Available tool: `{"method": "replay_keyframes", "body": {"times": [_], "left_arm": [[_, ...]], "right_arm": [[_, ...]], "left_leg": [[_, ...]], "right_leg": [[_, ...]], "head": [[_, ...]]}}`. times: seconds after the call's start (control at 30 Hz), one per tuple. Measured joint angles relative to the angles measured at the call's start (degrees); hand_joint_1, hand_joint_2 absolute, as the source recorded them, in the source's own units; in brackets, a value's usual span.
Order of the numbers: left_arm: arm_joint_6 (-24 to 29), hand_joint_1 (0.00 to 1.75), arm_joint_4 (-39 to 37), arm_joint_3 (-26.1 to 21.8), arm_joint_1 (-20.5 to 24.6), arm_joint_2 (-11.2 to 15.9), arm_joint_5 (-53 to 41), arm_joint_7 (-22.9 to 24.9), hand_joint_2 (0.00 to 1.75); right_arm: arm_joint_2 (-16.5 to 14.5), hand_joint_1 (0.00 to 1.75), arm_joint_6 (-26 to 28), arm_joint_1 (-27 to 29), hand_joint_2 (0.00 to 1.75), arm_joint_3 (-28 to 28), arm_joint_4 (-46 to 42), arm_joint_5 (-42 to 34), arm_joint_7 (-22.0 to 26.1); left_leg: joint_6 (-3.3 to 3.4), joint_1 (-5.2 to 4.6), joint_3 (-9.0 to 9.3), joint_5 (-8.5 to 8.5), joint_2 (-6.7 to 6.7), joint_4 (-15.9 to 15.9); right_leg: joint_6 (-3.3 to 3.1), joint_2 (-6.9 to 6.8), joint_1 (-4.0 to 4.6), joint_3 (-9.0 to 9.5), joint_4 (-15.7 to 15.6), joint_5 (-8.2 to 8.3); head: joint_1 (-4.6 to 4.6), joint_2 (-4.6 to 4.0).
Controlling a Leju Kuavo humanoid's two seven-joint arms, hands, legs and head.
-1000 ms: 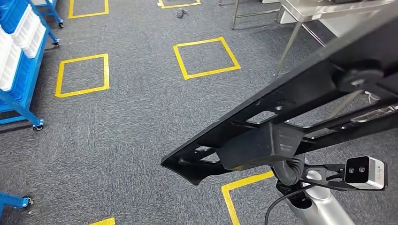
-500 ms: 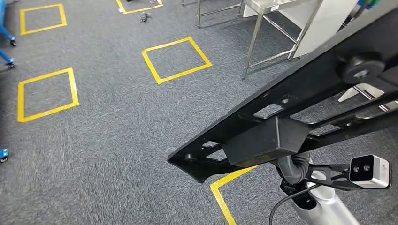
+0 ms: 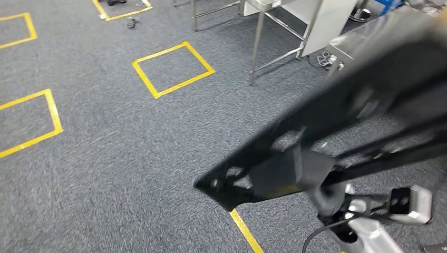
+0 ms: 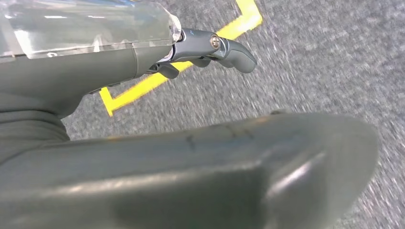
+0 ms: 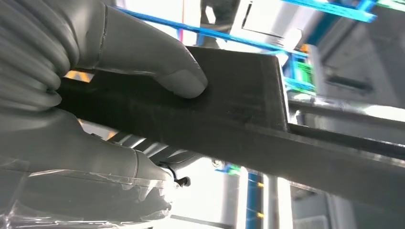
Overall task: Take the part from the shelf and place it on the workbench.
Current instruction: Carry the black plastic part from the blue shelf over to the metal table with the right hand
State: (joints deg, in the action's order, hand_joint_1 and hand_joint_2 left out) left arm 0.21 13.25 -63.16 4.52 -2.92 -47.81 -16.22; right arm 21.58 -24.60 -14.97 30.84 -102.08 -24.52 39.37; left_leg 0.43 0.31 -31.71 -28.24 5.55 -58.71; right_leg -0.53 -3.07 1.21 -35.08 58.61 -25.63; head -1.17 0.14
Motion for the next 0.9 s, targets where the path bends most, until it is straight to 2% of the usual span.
{"method": "replay_keyframes", "body": {"times": [0.03,0.07,0.1,0.17,0.2,0.23,0.27,0.3,0.33,0.4,0.47,0.5,0.53,0.6,0.67,0.7,0.73,0.77,0.8,0.83,0.9], "left_arm": [[-0.08,0.0,0.0,-0.01,0.04,-0.06,0.08,-0.26,0.0],[-0.18,0.0,0.0,-0.02,0.01,-0.11,0.19,-0.51,0.0],[-0.29,0.0,0.0,-0.03,-0.03,-0.14,0.29,-0.69,0.0],[-0.59,0.0,-0.01,-0.07,-0.26,-0.15,0.43,-0.84,0.0],[-0.74,0.0,-0.02,-0.08,-0.39,-0.16,0.45,-0.85,0.0],[-0.85,0.0,-0.02,-0.1,-0.52,-0.15,0.46,-0.84,0.0],[-0.91,0.0,-0.02,-0.13,-0.62,-0.14,0.5,-0.82,0.0],[-0.96,0.0,-0.02,-0.16,-0.68,-0.12,0.55,-0.79,0.0],[-0.98,0.0,-0.02,-0.2,-0.71,-0.1,0.64,-0.75,0.0],[-1.04,0.0,-0.02,-0.36,-0.73,-0.08,0.86,-0.64,0.0],[-1.09,0.0,-0.02,-0.54,-0.76,-0.09,1.01,-0.52,0.0],[-1.1,0.0,-0.02,-0.6,-0.73,-0.09,1.03,-0.48,0.0],[-1.16,0.0,-0.02,-0.63,-0.71,-0.16,1.04,-0.44,0.0],[-1.32,0.0,-0.02,-0.72,-0.68,-0.25,1.07,-0.43,0.0],[-1.69,0.0,-0.02,-0.91,-0.81,-0.27,1.08,-0.43,0.0],[-1.91,0.0,-0.02,-1.01,-0.9,-0.27,1.07,-0.43,0.0],[-2.09,0.0,-0.02,-1.08,-0.97,-0.27,1.06,-0.43,0.0],[-2.2,0.0,-0.02,-1.11,-1.01,-0.27,1.03,-0.44,0.0],[-2.25,0.0,-0.02,-1.13,-1.02,-0.27,0.97,-0.46,0.0],[-2.26,0.0,-0.02,-1.14,-1.03,-0.29,0.87,-0.49,0.0],[-2.23,0.0,-0.02,-1.14,-1.04,-0.39,0.55,-0.56,0.0]], "right_arm": [[-0.72,1.75,-0.63,0.84,1.75,0.44,0.23,2.02,0.06],[-1.62,1.75,-1.32,1.42,1.75,0.92,0.48,3.78,-0.12],[-2.69,1.75,-1.99,1.7,1.75,1.53,0.79,5.04,-0.59],[-4.94,1.75,-3.29,1.6,1.75,2.9,1.58,6.36,-2.11],[-6.06,1.75,-3.84,1.47,1.75,3.53,2.04,6.72,-2.89],[-7.01,1.75,-4.28,1.34,1.75,4.07,2.48,7.0,-3.56],[-7.77,1.75,-4.65,1.19,1.75,4.49,2.91,7.2,-4.08],[-8.48,1.75,-4.94,0.97,1.75,4.85,3.32,7.37,-4.51],[-9.08,1.75,-5.18,0.68,1.75,5.18,3.69,7.49,-4.86],[-10.13,1.75,-5.64,0.05,1.75,5.65,4.32,7.64,-5.32],[-10.87,1.75,-6.06,-0.46,1.75,5.94,4.8,7.73,-5.59],[-11.1,1.75,-6.21,-0.63,1.75,6.03,4.99,7.76,-5.68],[-11.24,1.75,-6.27,-0.78,1.75,6.12,5.12,7.74,-5.77],[-11.41,1.75,-6.34,-1.33,1.75,6.3,5.3,7.63,-6.05],[-11.52,1.75,-6.48,-2.12,1.75,6.47,5.5,7.32,-6.35],[-11.54,1.75,-6.59,-2.38,1.75,6.55,5.65,7.16,-6.44],[-11.54,1.75,-6.71,-2.5,1.75,6.61,5.83,7.01,-6.5],[-11.54,1.75,-6.79,-2.51,1.75,6.64,6.0,6.91,-6.53],[-11.54,1.75,-6.85,-2.51,1.75,6.67,6.14,6.86,-6.54],[-11.54,1.75,-6.88,-2.51,1.75,6.68,6.23,6.83,-6.54],[-11.56,1.75,-6.84,-2.57,1.75,6.69,6.29,6.83,-6.5]], "left_leg": [[-0.34,0.07,0.26,-0.24,0.15,-0.01],[-0.61,0.12,0.3,-0.75,-0.43,-0.52],[-0.84,0.15,-0.19,-1.74,-1.56,-2.03],[-1.13,0.26,-3.27,-4.9,-4.16,-8.36],[-1.25,0.29,-5.32,-6.26,-4.76,-12.05],[-1.37,0.31,-6.95,-6.75,-4.99,-14.64],[-1.46,0.33,-7.72,-6.11,-5.06,-15.32],[-1.52,0.36,-7.38,-4.37,-5.14,-13.7],[-1.56,0.43,-6.11,-2.01,-5.5,-10.29],[-1.45,0.59,-3.36,0.85,-7.22,-3.69],[-0.93,0.47,-2.43,1.08,-8.12,-1.5],[-0.56,0.33,-2.39,1.24,-7.72,-1.37],[-0.22,0.34,-2.38,1.37,-7.29,-1.25],[0.48,0.48,-2.27,1.63,-6.39,-0.84],[0.96,0.5,-2.2,1.65,-5.36,-0.59],[1.08,0.46,-2.2,1.6,-4.79,-0.58],[1.12,0.42,-2.19,1.52,-4.21,-0.58],[1.13,0.41,-2.13,1.42,-3.64,-0.58],[1.1,0.39,-2.01,1.3,-3.08,-0.58],[1.05,0.37,-1.8,1.16,-2.54,-0.58],[0.75,0.22,-1.28,0.78,-1.54,-0.56]], "right_leg": [[-0.23,0.63,-0.18,0.29,-0.37,0.12],[-0.54,1.23,-0.41,0.66,-0.81,0.25],[-0.83,1.8,-0.68,1.01,-1.25,0.43],[-1.26,3.09,-0.95,1.32,-1.52,0.52],[-1.36,3.8,-0.95,1.31,-1.44,0.48],[-1.38,4.59,-0.95,1.31,-1.31,0.39],[-1.35,5.32,-0.98,1.32,-1.12,0.27],[-1.25,6.05,-1.04,1.33,-0.84,0.1],[-1.08,6.72,-1.14,1.32,-0.46,-0.15],[-0.53,7.92,-1.27,1.02,0.5,-0.72],[0.07,8.75,-1.3,0.59,1.04,-0.98],[0.36,9.09,-1.31,0.45,1.07,-0.95],[0.6,9.09,-1.36,0.38,1.06,-0.95],[1.18,7.25,-1.3,-0.41,2.66,-2.06],[1.71,4.56,-1.37,-3.27,8.46,-5.15],[1.91,3.91,-1.49,-5.24,12.26,-6.75],[2.04,3.6,-1.61,-6.86,15.28,-7.65],[2.08,3.43,-1.67,-7.63,16.53,-7.51],[2.03,3.26,-1.69,-7.32,15.65,-6.35],[1.81,2.79,-1.61,-5.8,12.52,-4.36],[1.0,0.42,-0.97,-1.75,4.49,-1.12]], "head": [[0.02,-0.01],[0.03,-0.01],[0.08,-0.01],[0.22,0.01],[0.28,0.01],[0.31,0.01],[0.32,0.01],[0.32,0.01],[0.32,0.01],[0.35,0.01],[0.42,0.01],[0.45,0.01],[0.46,0.01],[0.29,0.01],[0.07,0.01],[0.02,0.01],[0.02,0.01],[0.0,0.01],[0.0,0.01],[-0.01,0.01],[0.01,0.01]]}}
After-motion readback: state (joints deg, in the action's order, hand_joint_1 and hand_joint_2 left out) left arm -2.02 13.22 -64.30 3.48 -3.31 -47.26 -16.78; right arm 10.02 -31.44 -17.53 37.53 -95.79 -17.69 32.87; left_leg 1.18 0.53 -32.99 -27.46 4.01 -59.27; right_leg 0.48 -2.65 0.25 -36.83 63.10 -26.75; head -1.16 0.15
